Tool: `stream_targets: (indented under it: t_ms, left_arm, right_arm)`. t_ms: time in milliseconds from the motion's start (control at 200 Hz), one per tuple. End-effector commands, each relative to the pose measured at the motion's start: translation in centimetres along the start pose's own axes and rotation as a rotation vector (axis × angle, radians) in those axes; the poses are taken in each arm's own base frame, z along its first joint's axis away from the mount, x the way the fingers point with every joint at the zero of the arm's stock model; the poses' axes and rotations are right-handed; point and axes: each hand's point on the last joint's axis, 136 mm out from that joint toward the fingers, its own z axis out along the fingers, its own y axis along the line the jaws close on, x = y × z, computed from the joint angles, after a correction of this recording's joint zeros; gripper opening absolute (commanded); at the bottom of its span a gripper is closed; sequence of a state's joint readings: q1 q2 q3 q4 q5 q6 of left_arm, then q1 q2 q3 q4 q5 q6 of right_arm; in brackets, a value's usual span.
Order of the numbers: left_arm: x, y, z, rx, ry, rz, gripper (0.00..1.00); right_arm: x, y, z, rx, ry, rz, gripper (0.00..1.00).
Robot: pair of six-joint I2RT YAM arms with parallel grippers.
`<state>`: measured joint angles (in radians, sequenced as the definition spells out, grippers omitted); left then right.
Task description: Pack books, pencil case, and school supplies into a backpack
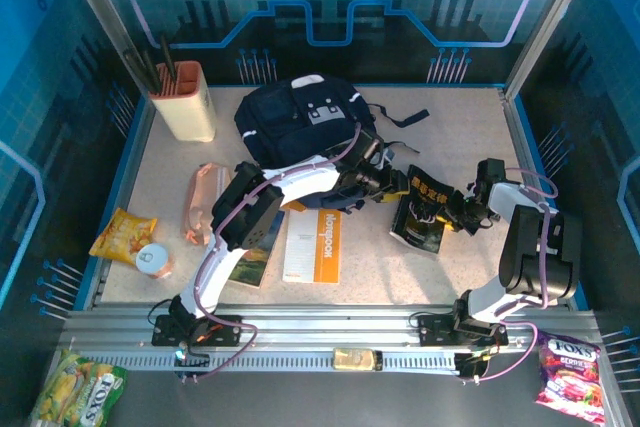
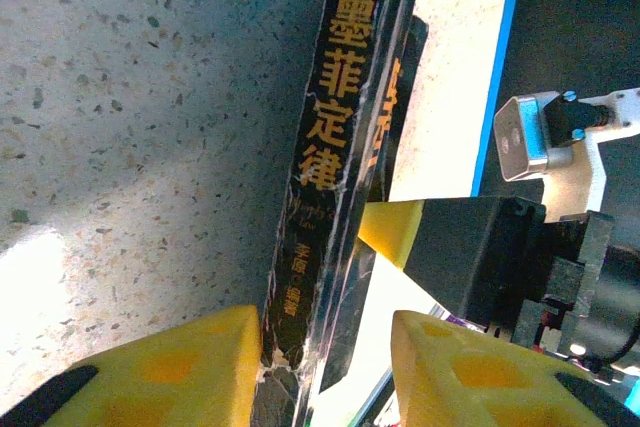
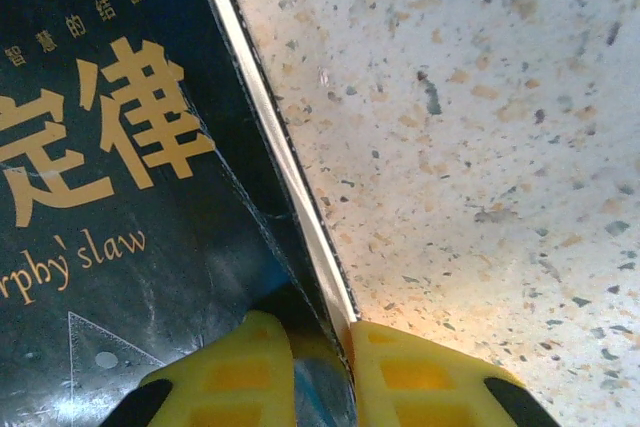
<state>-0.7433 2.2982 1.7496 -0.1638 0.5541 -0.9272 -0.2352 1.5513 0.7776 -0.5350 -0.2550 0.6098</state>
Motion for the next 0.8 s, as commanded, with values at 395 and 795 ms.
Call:
stream_targets:
  t_ms: [395,795]
  left_arm:
    - [4.5,-2.2,3.5,0.061,0.146,0.196,0.37]
    - [2.9,-3.5,0.6,0.059,0.022,0.248,0.25]
  right_arm:
    - [0.9,-1.3,2.4,0.022,0.047,0.015,0.09]
    - [0.3,-0.8,1.3,0.024,0.009,0.001,0.12]
